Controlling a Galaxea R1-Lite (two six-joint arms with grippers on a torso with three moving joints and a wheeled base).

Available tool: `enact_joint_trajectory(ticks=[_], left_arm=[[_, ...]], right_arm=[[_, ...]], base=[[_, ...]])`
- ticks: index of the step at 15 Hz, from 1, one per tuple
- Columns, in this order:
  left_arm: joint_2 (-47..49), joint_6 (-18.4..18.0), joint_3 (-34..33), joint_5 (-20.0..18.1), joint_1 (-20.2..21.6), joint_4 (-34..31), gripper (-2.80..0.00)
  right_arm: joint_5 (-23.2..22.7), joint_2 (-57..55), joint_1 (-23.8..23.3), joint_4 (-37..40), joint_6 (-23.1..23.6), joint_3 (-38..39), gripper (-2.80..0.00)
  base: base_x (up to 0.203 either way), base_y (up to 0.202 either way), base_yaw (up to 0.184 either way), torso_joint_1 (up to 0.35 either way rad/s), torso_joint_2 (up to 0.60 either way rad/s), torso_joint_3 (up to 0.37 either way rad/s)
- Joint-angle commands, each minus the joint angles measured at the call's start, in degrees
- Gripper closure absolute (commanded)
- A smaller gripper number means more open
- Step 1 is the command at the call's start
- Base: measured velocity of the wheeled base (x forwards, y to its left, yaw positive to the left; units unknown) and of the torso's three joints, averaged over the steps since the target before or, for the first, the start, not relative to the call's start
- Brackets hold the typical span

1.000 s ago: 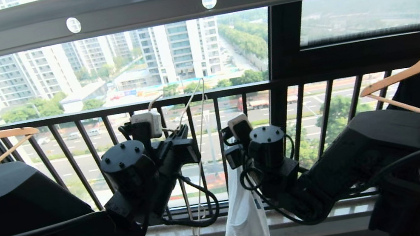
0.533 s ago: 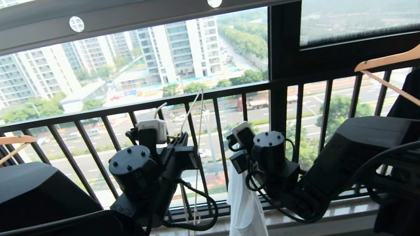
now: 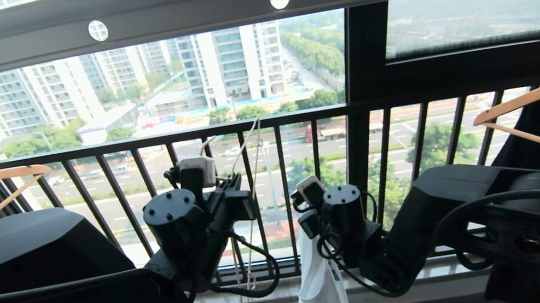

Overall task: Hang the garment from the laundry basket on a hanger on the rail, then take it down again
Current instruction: Take the clothes off the clothes rack

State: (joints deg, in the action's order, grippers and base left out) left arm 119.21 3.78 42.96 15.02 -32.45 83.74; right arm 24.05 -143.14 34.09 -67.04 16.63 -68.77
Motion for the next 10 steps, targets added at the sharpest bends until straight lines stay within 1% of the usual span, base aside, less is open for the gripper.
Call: enact_joint_trajectory(ticks=[1,3,8,9,10], left_arm=[[-0.12,0.09,0.02,0.10,0.10,0.46,0.00],[-0.02,0.05,0.09,0.10,0.10,0.46,0.00],[-0.30,-0.53,0.11,0.19,0.19,0.46,0.00],[-0.30,-0.53,0.11,0.19,0.19,0.46,0.00],[-0.30,-0.53,0.19,0.19,0.19,0.46,0.00]], right_arm=[[-0.13,-1.61,0.01,-0.13,0.16,0.03,0.00],[-0.98,-2.06,0.10,0.28,0.16,0.12,0.00],[-1.11,-2.30,0.18,2.08,0.16,0.30,0.00],[-1.11,-2.73,0.24,2.00,0.16,0.21,-2.80],[-1.03,-2.76,0.27,2.00,0.07,0.12,-2.80]], base=[[0.000,0.000,0.000,0.000,0.00,0.000],[0.000,0.000,0.000,0.000,0.00,0.000],[0.000,0.000,0.000,0.000,0.00,0.000],[0.000,0.000,0.000,0.000,0.00,0.000],[0.000,0.000,0.000,0.000,0.00,0.000]])
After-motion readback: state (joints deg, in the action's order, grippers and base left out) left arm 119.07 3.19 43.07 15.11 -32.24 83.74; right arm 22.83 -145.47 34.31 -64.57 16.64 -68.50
